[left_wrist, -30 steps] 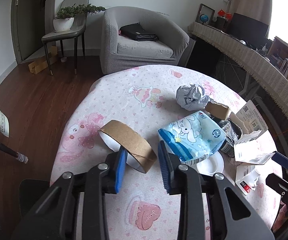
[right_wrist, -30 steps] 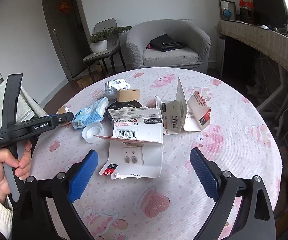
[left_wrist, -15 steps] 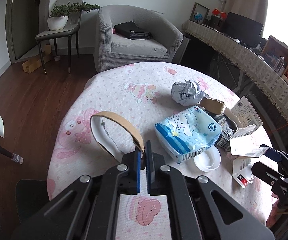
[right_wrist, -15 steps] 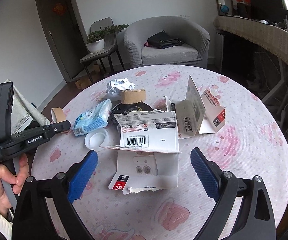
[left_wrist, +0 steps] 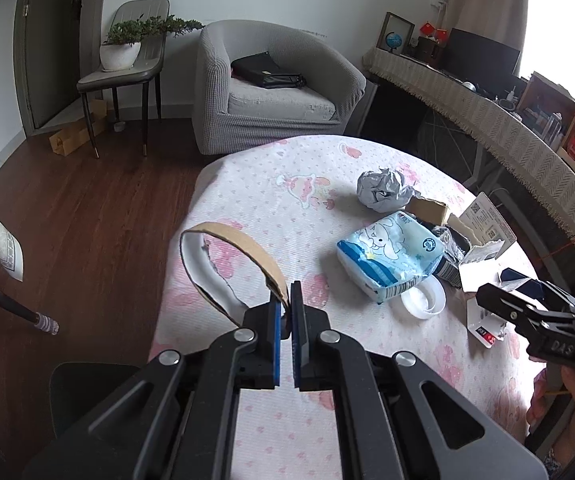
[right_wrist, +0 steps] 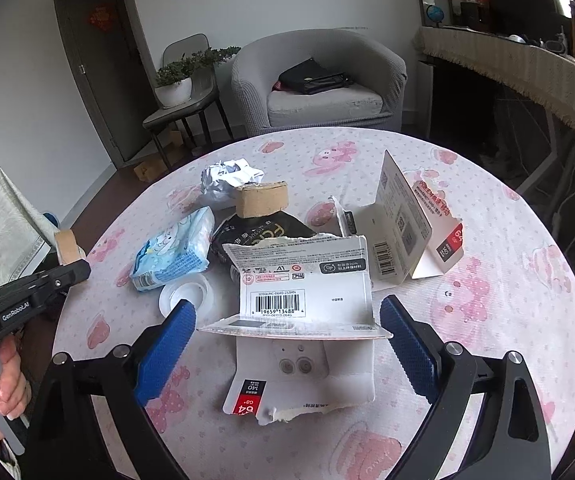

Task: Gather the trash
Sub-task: 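Carry both items to the green bin and open the left tool to drop the tape roll, then open the right tool over the green bin to drop the white packaging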

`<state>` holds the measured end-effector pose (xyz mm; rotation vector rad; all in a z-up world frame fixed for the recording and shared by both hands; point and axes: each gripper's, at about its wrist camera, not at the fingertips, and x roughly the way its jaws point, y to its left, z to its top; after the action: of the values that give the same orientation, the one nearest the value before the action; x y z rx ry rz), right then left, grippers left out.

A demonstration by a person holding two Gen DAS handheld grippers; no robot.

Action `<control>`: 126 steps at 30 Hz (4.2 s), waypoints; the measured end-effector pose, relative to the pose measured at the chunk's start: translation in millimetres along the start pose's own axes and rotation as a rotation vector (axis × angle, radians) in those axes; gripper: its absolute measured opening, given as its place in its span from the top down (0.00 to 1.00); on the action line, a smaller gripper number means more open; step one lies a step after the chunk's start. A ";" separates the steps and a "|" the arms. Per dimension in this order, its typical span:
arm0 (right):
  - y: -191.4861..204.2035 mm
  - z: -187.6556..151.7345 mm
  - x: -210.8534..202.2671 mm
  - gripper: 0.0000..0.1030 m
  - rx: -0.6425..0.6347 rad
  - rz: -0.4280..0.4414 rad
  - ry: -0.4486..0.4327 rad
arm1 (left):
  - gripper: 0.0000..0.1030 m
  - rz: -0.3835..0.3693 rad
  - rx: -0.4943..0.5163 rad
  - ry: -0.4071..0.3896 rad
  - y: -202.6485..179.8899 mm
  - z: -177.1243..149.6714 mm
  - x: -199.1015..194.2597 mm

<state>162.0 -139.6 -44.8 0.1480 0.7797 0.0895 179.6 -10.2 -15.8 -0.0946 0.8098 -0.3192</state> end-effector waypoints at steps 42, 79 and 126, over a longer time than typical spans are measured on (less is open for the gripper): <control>195.8 16.5 -0.6 0.24 -0.130 0.325 -0.039 | 0.95 0.232 -0.137 0.189 178.1 -92.5 -28.5; 354.9 -47.6 107.4 0.24 -0.311 0.412 0.277 | 0.57 0.254 -0.236 0.462 271.0 -192.9 -17.7; 375.3 -116.6 171.2 0.18 -0.510 0.263 0.511 | 0.71 0.270 -0.219 -0.056 236.6 -88.0 -177.7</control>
<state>191.3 265.1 -183.0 -0.2700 1.2173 0.5878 59.1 273.6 -1.0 -0.1963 0.7889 0.0272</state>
